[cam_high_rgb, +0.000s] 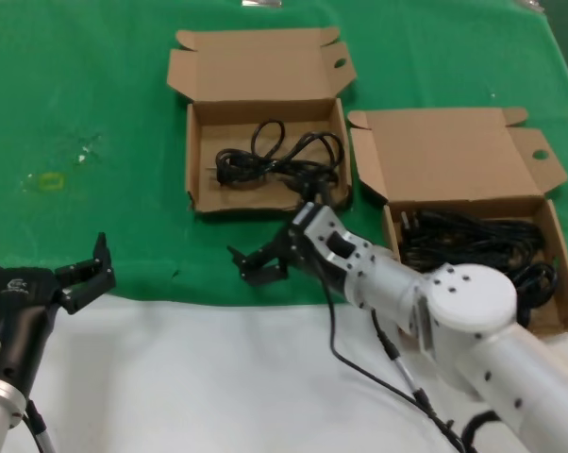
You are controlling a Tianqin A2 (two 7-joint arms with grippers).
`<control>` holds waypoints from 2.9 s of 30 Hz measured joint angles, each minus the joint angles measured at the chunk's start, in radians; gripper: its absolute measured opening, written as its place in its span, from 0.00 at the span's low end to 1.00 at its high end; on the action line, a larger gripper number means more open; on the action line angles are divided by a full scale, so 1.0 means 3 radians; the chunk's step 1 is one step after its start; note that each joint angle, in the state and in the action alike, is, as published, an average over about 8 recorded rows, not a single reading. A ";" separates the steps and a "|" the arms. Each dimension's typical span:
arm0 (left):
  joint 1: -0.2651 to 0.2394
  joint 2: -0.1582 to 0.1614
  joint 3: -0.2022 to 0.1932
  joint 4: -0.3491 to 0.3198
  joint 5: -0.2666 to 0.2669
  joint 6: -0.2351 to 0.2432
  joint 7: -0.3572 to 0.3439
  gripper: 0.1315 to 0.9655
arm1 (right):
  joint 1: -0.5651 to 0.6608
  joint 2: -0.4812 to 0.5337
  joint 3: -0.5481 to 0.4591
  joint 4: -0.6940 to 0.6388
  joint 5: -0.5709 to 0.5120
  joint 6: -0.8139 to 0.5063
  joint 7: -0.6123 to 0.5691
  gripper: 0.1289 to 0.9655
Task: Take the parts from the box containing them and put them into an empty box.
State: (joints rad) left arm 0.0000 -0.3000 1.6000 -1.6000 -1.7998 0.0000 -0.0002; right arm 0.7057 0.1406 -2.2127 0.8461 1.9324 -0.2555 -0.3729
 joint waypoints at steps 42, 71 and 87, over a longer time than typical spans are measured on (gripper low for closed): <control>0.0000 0.0000 0.0000 0.0000 0.0000 0.0000 0.0001 1.00 | -0.2200 0.0497 0.1910 0.2350 -0.0412 0.0797 0.1163 1.00; 0.0000 0.0000 0.0000 0.0000 0.0000 0.0000 0.0001 1.00 | -0.2204 0.0498 0.1913 0.2354 -0.0413 0.0798 0.1165 1.00; 0.0000 0.0000 0.0000 0.0000 0.0000 0.0000 0.0001 1.00 | -0.2204 0.0498 0.1913 0.2354 -0.0413 0.0798 0.1165 1.00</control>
State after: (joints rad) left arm 0.0000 -0.3000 1.6000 -1.6000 -1.8000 0.0000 0.0000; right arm 0.0446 0.2899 -1.6387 1.5524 1.8084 -0.0161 -0.0235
